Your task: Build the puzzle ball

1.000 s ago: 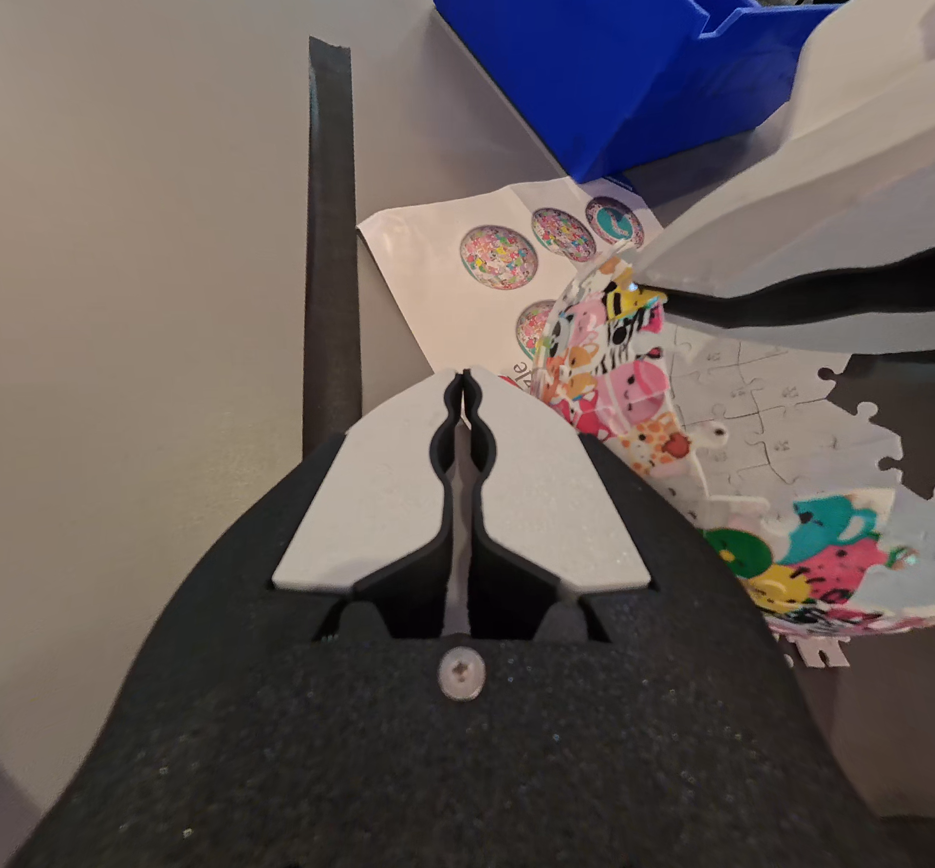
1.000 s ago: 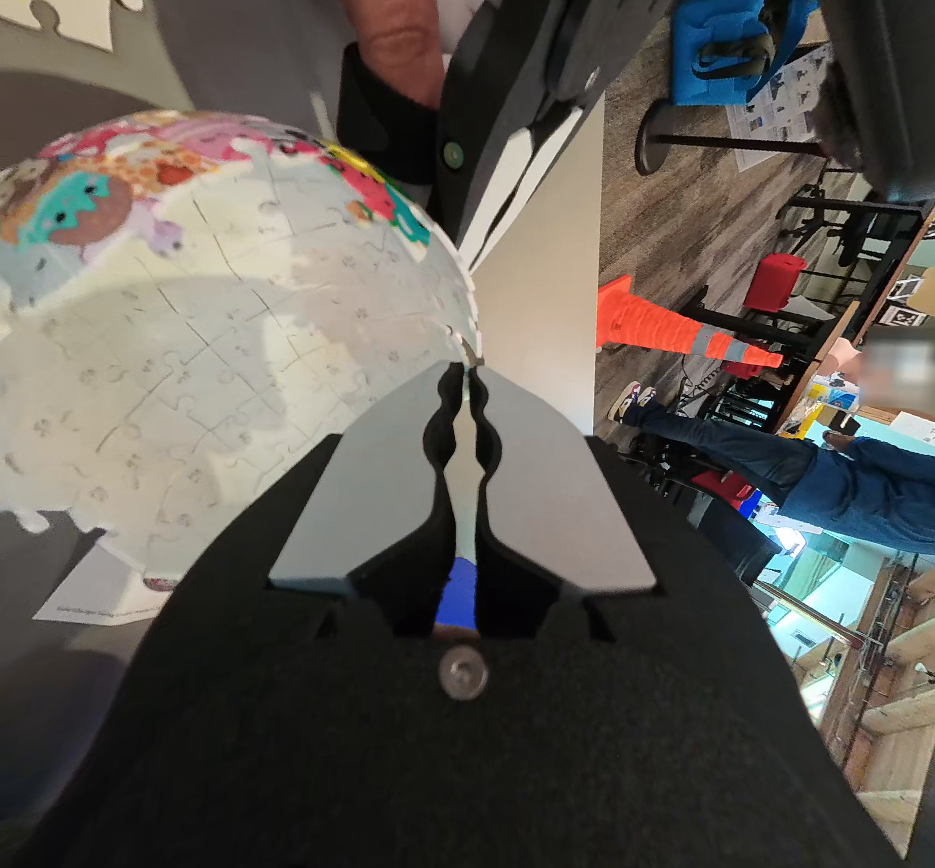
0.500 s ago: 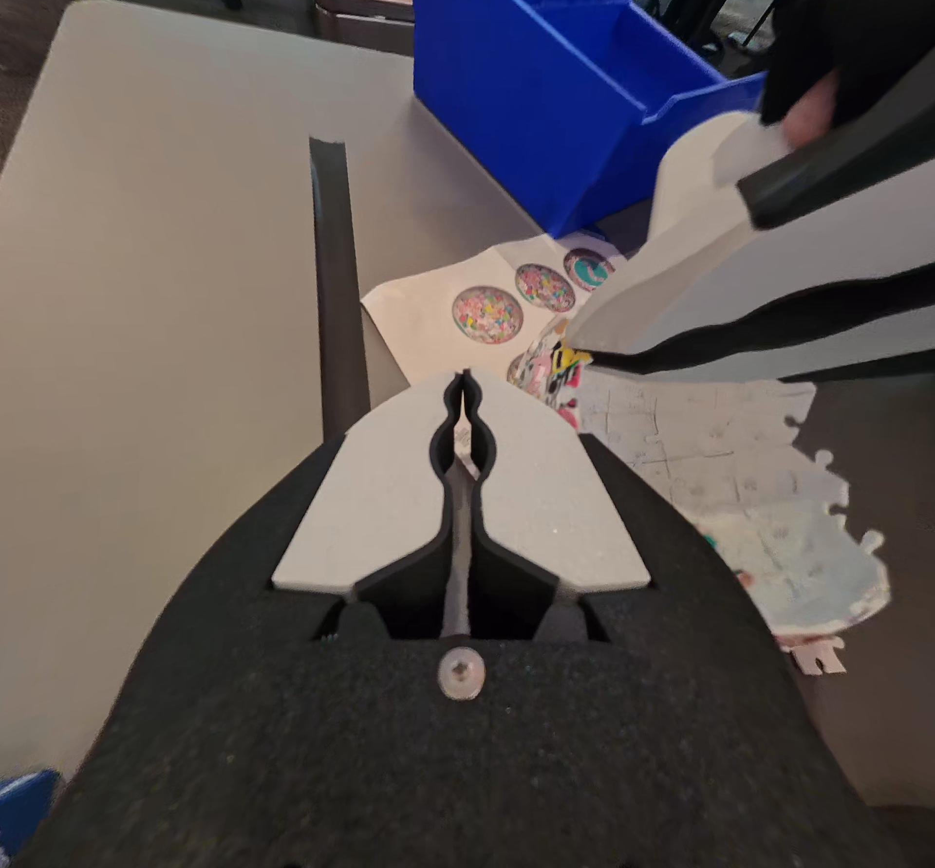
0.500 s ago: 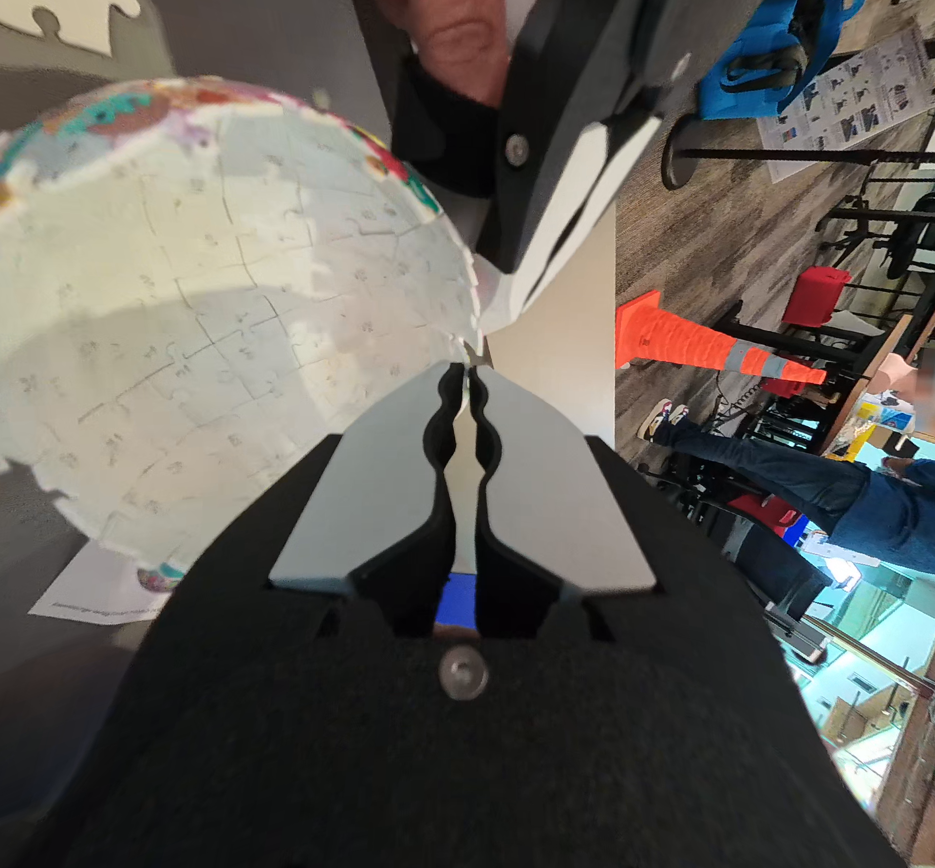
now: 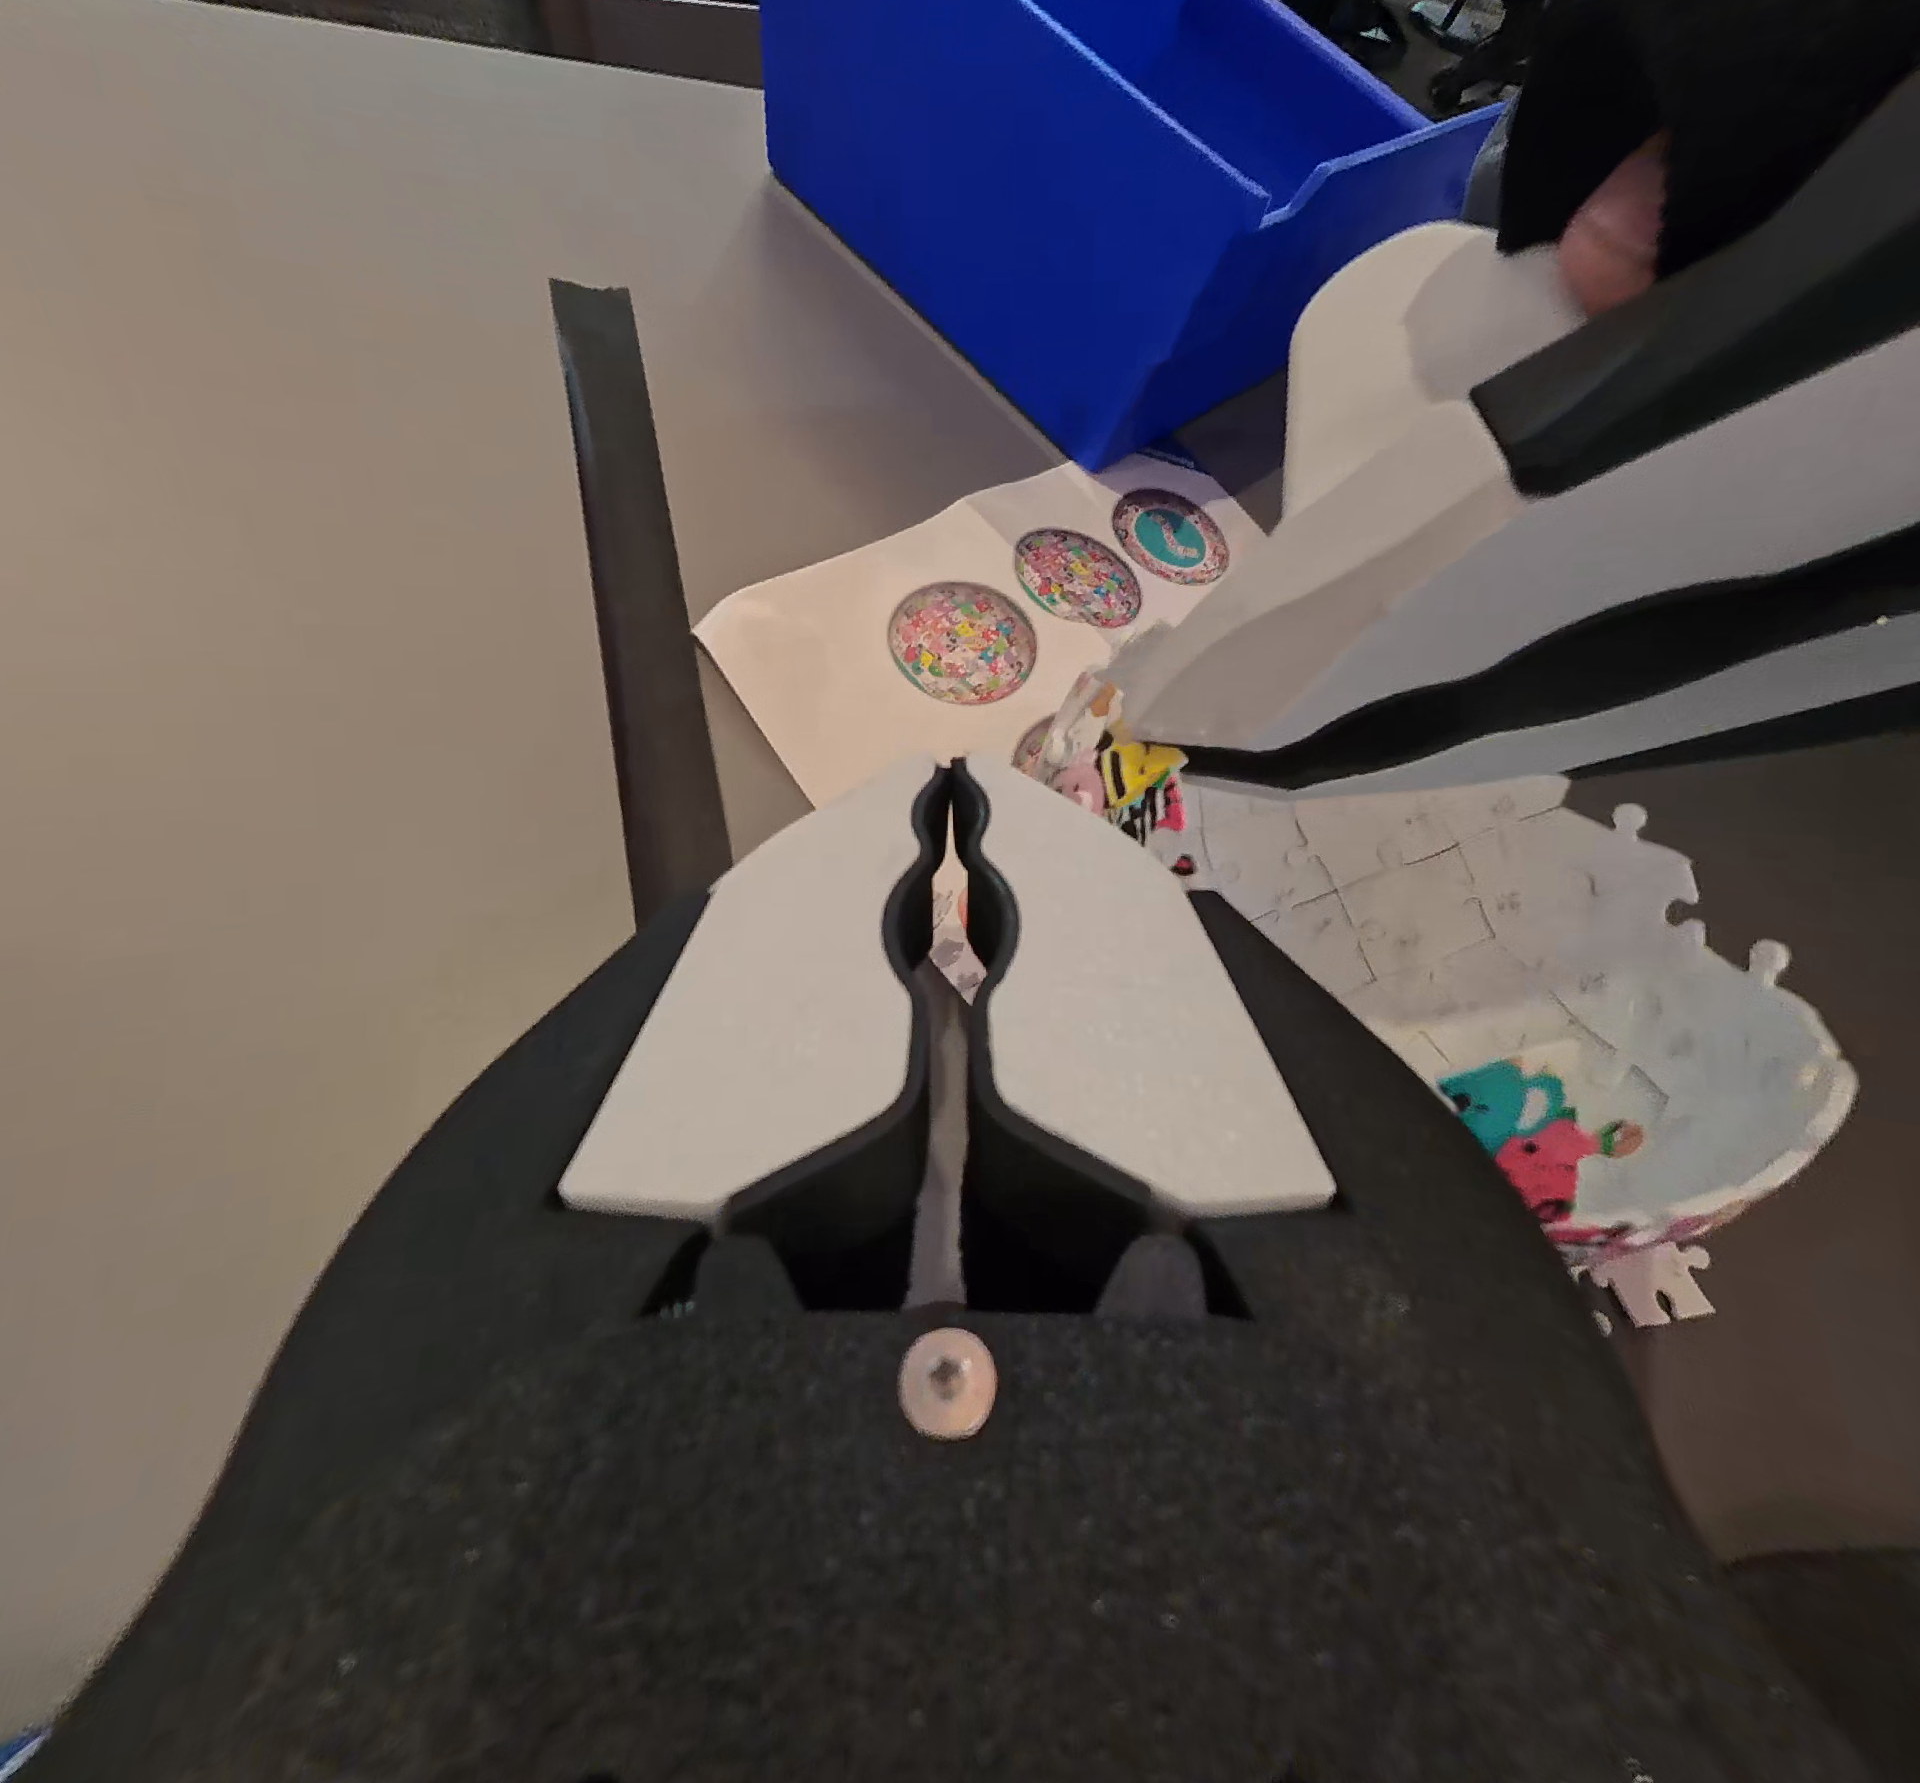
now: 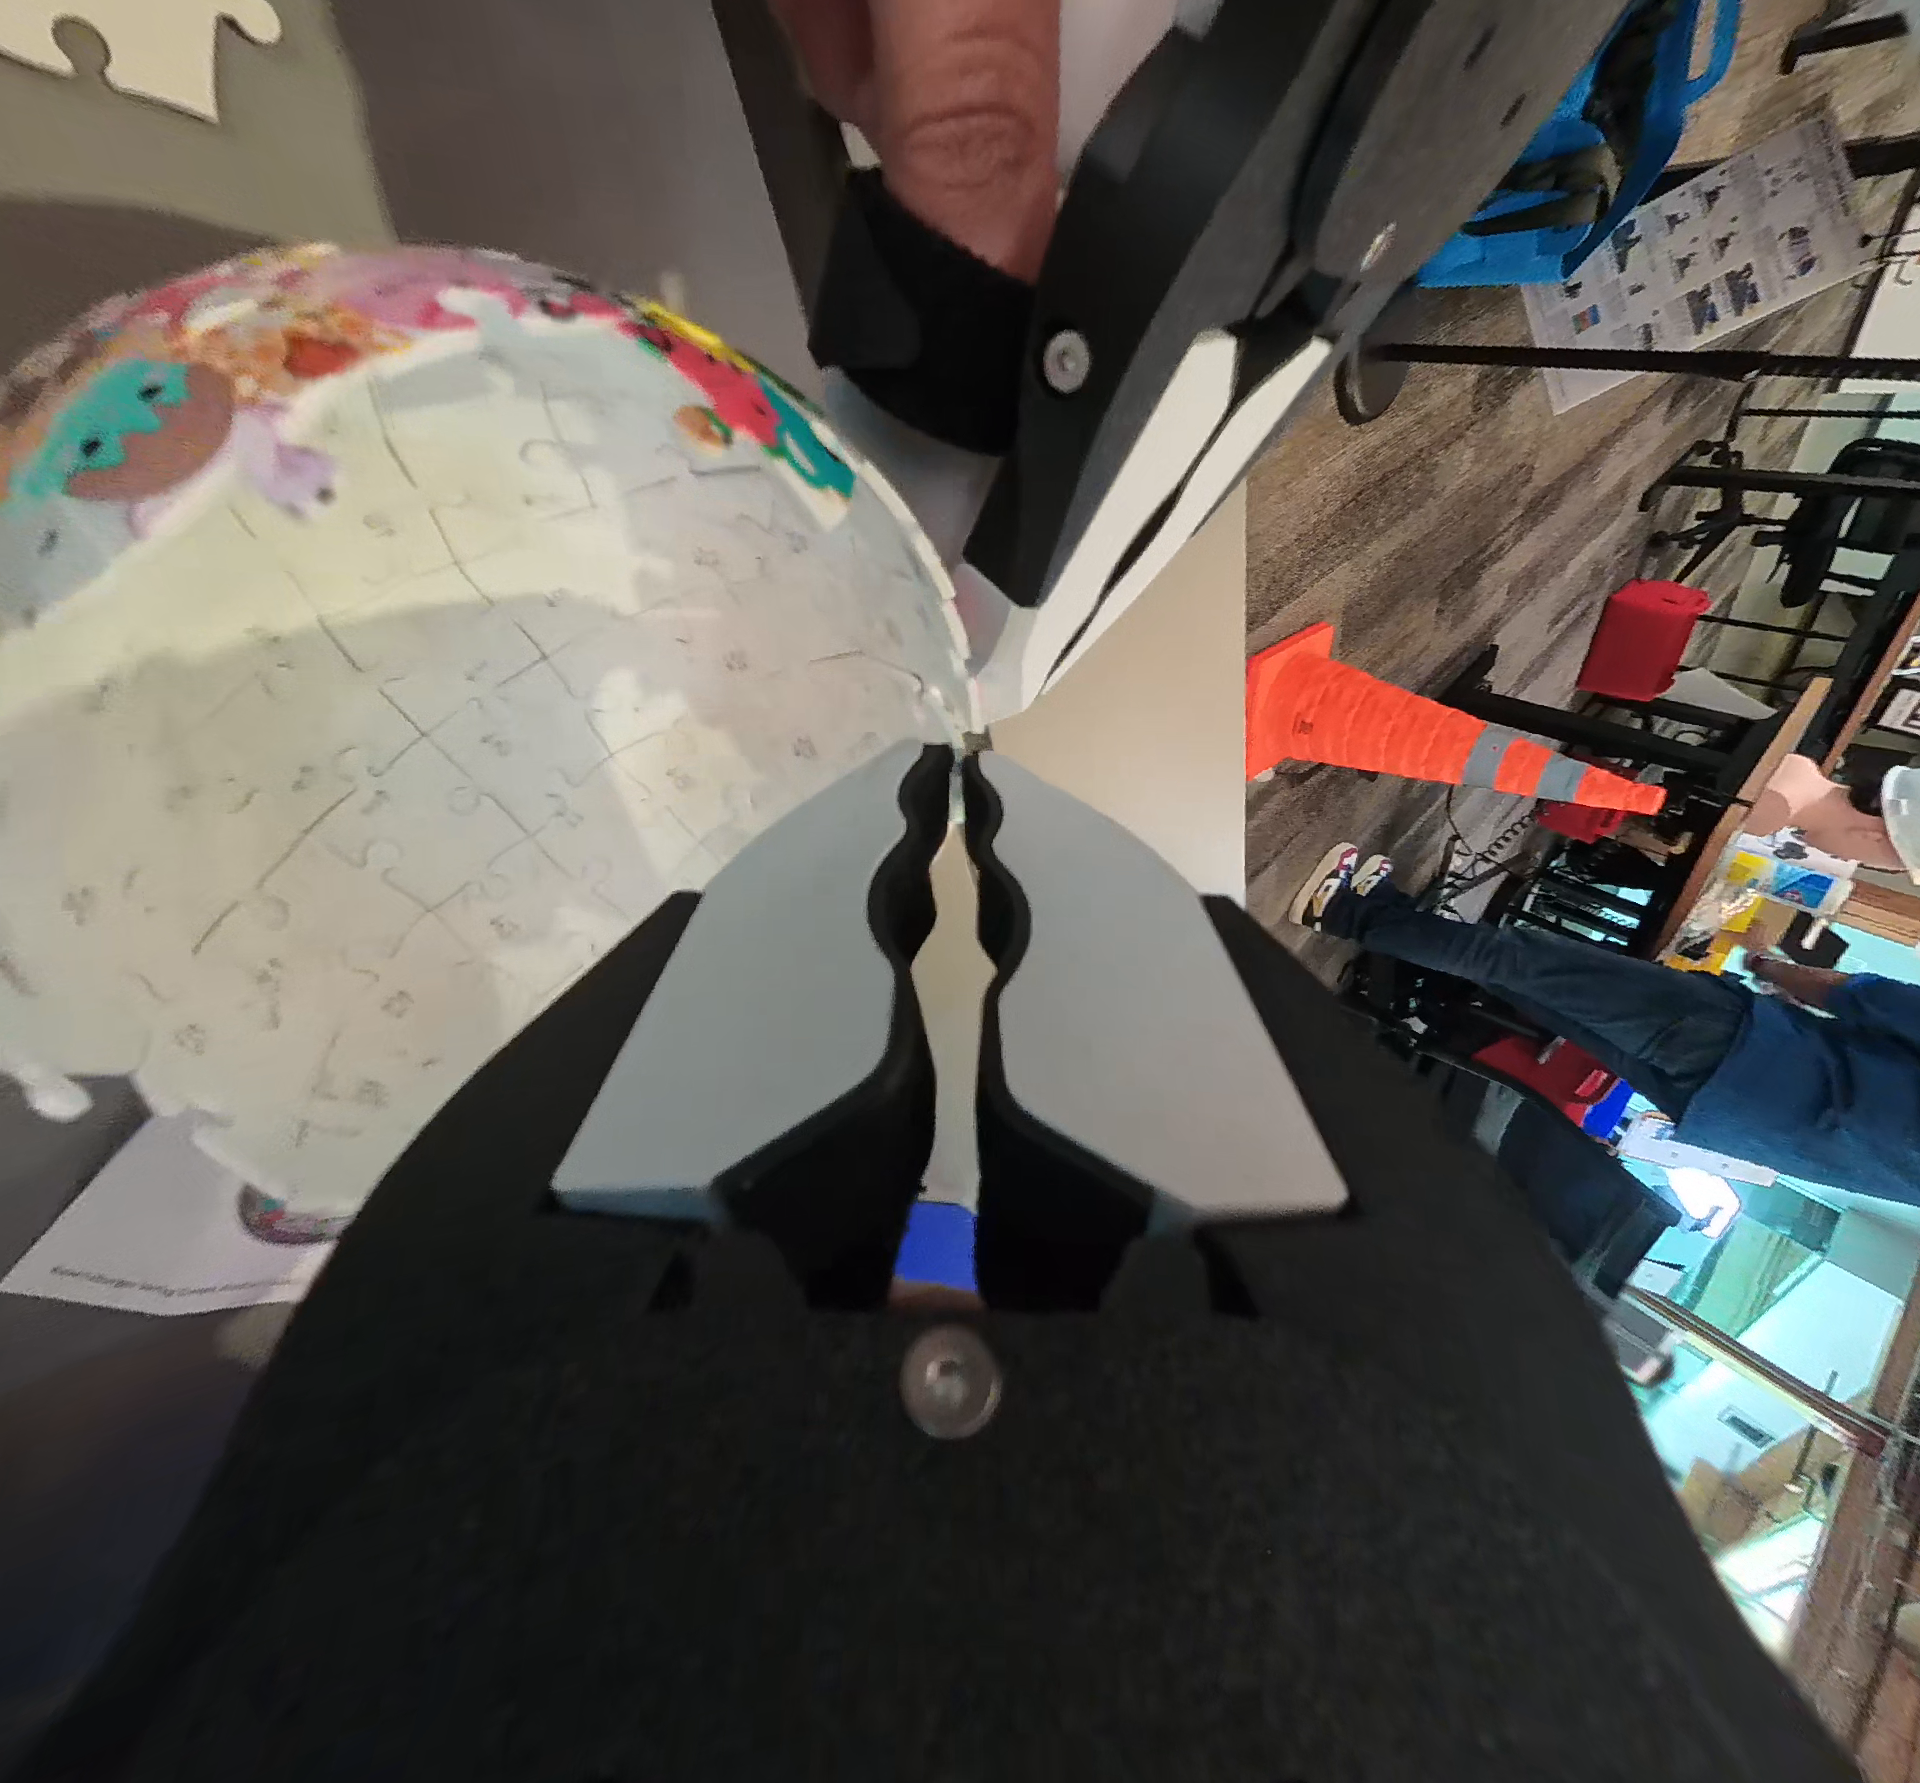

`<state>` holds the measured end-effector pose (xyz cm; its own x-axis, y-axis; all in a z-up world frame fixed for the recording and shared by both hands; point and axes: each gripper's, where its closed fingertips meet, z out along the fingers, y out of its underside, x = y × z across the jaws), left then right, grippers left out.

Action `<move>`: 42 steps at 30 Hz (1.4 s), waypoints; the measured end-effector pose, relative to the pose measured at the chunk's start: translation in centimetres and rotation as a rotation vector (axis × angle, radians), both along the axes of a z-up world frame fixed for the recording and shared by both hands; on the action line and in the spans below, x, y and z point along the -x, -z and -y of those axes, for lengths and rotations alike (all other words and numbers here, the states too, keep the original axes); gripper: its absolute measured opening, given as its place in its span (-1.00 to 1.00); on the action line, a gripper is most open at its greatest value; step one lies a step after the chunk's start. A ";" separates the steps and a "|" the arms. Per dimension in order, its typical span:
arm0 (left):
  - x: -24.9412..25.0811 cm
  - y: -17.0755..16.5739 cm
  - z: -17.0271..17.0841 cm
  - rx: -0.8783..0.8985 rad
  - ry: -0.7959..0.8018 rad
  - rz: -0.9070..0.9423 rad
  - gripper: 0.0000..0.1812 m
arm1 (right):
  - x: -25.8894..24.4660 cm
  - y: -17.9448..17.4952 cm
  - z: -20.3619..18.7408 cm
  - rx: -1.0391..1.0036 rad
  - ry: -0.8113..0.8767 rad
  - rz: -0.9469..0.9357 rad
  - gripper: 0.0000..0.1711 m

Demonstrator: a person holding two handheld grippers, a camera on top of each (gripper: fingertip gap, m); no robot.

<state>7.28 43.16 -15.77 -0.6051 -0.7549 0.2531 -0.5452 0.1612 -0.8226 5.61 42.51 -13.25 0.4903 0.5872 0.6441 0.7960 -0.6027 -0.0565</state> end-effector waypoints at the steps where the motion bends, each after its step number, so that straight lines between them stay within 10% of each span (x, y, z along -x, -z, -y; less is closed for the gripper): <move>1: 0.0 0.1 0.0 -0.004 -0.002 -0.002 -1.00 | -0.1 0.0 0.0 -0.004 -0.006 0.016 -0.97; 42: 0.2 0.0 -0.2 -0.044 -0.033 -0.064 -1.00 | 0.4 -0.5 0.2 0.013 0.011 0.119 -0.97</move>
